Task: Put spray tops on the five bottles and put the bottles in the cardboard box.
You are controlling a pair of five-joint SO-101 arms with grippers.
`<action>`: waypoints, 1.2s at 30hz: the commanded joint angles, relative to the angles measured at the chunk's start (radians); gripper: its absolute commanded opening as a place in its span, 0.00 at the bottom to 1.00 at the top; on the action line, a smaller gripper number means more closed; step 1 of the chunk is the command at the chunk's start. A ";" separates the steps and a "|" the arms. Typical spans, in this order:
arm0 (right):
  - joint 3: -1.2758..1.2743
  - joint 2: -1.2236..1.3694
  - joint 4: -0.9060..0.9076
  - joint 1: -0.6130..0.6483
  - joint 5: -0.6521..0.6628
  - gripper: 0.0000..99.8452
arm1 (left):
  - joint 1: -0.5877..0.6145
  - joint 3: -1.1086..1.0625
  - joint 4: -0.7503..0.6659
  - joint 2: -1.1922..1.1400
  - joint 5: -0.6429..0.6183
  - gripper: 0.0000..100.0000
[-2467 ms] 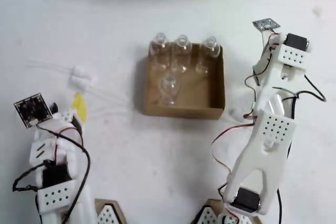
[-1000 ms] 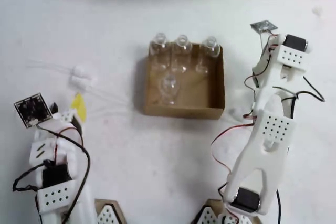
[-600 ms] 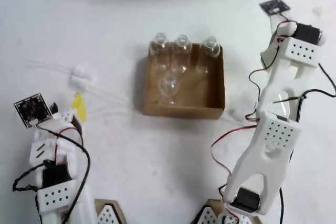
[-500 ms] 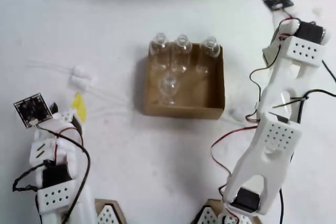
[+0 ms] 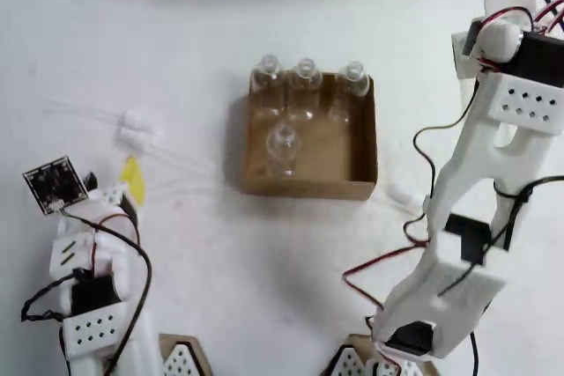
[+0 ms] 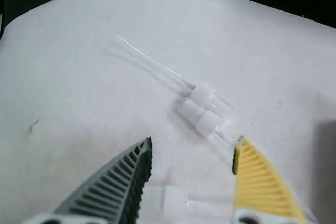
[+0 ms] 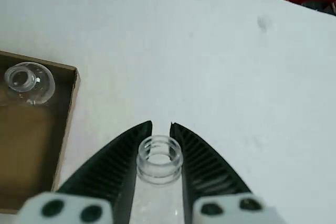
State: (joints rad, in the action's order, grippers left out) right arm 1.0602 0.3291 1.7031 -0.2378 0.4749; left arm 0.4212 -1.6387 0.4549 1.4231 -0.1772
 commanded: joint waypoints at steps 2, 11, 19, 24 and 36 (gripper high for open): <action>-0.242 -0.236 0.018 0.068 -0.040 0.02 | -0.007 0.012 -0.026 0.019 0.011 0.24; -0.479 -0.519 -0.010 0.239 -0.046 0.02 | -0.007 0.012 -0.026 0.019 0.011 0.24; -0.744 -0.694 -0.136 0.265 -0.180 0.02 | -0.007 0.012 -0.026 0.019 0.011 0.24; -0.951 -0.855 -0.312 0.268 -0.236 0.02 | -0.007 0.012 -0.026 0.019 0.011 0.24; -1.669 -1.208 -0.938 0.341 -0.249 0.02 | -0.008 0.012 -0.026 0.019 0.011 0.24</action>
State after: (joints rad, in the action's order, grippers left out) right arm -0.4603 -0.7373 0.9436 0.0706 0.2386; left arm 0.4212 -1.6387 0.4549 1.4231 -0.1772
